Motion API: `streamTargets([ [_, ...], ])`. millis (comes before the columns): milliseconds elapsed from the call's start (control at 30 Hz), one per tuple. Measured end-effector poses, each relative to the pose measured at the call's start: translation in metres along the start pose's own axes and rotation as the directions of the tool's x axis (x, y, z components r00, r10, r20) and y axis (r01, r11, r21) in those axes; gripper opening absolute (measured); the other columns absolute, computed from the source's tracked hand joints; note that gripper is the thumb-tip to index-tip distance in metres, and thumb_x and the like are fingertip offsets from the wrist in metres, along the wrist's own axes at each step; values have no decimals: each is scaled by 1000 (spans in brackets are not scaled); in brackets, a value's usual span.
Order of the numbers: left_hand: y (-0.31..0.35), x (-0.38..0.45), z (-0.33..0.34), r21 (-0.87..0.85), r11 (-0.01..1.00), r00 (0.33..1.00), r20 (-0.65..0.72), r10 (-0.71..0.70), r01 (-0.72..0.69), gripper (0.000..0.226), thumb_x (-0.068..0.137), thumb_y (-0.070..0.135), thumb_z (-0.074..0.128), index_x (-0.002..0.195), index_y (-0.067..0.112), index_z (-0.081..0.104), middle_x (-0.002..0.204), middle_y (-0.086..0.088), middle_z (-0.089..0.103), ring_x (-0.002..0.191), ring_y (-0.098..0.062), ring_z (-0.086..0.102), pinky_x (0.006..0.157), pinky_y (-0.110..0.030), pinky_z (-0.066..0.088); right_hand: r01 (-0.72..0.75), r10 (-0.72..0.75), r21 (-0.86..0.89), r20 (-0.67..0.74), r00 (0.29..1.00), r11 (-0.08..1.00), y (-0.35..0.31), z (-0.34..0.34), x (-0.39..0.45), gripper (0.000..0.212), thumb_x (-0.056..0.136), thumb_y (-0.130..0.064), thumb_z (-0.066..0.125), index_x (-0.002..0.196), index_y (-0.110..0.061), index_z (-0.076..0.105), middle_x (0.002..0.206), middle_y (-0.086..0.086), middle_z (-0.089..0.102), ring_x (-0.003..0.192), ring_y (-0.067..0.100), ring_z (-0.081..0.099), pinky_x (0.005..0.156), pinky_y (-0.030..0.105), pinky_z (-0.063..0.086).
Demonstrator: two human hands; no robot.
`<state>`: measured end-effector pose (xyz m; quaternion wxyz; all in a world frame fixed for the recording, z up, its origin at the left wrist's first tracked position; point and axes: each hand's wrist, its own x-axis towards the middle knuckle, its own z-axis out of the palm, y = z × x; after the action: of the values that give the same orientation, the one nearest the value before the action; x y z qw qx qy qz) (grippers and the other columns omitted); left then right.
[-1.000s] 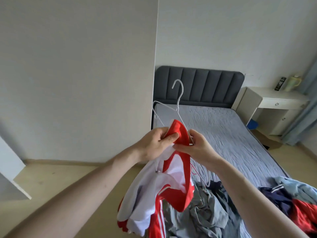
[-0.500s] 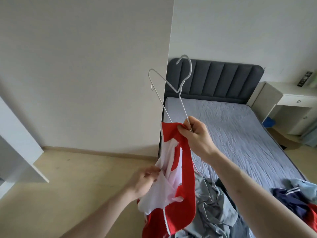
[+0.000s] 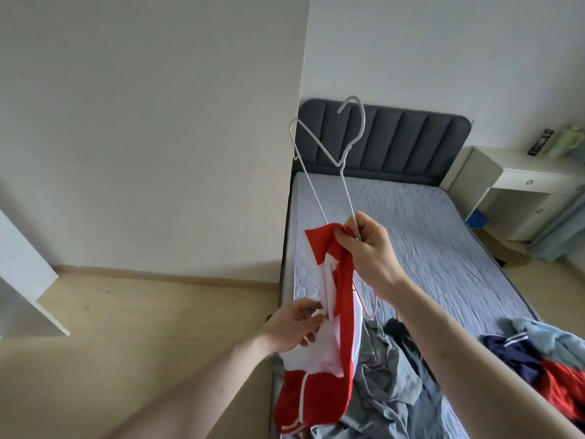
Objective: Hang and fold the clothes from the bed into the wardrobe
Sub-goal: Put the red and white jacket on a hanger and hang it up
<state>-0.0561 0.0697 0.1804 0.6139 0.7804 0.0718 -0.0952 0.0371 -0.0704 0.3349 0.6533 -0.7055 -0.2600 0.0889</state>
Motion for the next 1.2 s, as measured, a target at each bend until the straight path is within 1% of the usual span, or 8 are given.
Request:
streamTargets([
  [233,1,1,17,-52,999,1000,6,-6,7,18,99,35,65,109,21,72,106,0,72,88,-11,71,71,-27,60,-6,7,30,-53,999,1000,4,-9,-4,45,99,9,52,70,-17,29,60,0,31,50,9,28,48,23,24],
  [367,0,-3,18,-45,996,997,-9,-81,80,27,98,43,65,117,24,69,93,4,70,75,-8,66,64,-24,56,-12,13,28,-54,998,1000,9,-6,-6,45,99,8,52,71,-17,29,63,5,32,51,9,30,48,24,25],
  [467,1,-7,17,20,996,996,16,-90,90,28,97,51,63,106,27,75,79,10,68,69,-6,64,62,-23,55,-25,27,46,-48,998,999,13,-1,-6,46,99,8,53,70,-18,28,63,3,31,52,10,29,48,25,24],
  [567,0,-9,17,-19,998,995,-74,-64,63,21,95,42,69,97,23,78,82,12,73,69,-4,68,61,-23,55,-26,30,74,-46,998,997,15,6,-5,46,99,8,52,70,-18,29,63,3,30,52,10,27,46,22,24],
  [700,-9,-7,14,10,1000,983,-183,-23,25,15,89,39,73,90,25,78,88,9,76,83,-11,73,79,-39,63,-42,44,77,-30,999,996,19,13,-4,45,99,6,53,70,-19,30,63,3,30,53,12,27,46,24,24],
  [833,-9,-13,3,-88,994,984,-161,-71,57,13,94,33,71,91,22,77,88,6,76,83,-16,74,70,-32,62,-34,36,55,-34,999,998,20,14,-3,46,99,6,54,69,-19,29,65,6,30,53,12,27,45,22,24],
  [1000,-14,-16,-2,-145,977,961,-207,-184,156,18,98,17,61,92,17,78,81,-2,76,74,-21,73,75,-44,62,-34,37,75,-37,999,997,20,16,-4,44,99,8,52,71,-17,29,67,8,28,51,11,27,43,20,25],
  [1200,-1,-16,6,-43,985,974,-150,-170,165,18,91,33,62,87,16,67,79,2,68,76,-16,65,69,-29,51,-28,28,53,12,1000,998,17,24,-2,47,98,6,54,70,-18,26,68,9,31,55,16,26,51,38,16],
])
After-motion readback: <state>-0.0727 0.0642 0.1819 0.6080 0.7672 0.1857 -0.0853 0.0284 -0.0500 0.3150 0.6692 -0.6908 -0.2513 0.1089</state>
